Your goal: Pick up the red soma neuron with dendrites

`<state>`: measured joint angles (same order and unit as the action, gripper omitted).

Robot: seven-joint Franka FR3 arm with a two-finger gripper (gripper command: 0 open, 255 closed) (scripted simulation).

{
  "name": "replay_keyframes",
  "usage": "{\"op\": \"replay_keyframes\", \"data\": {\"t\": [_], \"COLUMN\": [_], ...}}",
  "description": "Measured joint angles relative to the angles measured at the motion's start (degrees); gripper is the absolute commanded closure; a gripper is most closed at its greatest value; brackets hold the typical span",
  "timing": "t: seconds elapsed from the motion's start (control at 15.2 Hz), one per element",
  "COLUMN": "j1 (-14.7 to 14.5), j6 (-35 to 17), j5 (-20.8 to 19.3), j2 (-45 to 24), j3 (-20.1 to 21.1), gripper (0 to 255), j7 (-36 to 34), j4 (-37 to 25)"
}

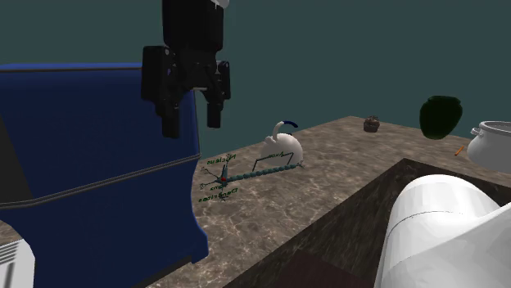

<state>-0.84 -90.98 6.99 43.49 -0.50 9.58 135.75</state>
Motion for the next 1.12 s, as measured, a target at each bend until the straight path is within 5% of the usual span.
{"op": "replay_keyframes", "data": {"t": [0.66,1.12], "j1": [1.0,1.1], "j6": [-5.5,-12.9], "j5": [-8.3,-14.2], "j2": [-3.0,-12.1], "j3": [-9.8,-18.6], "gripper": [0,0], "j7": [18.0,33.8], "j4": [4.7,3.9]}}
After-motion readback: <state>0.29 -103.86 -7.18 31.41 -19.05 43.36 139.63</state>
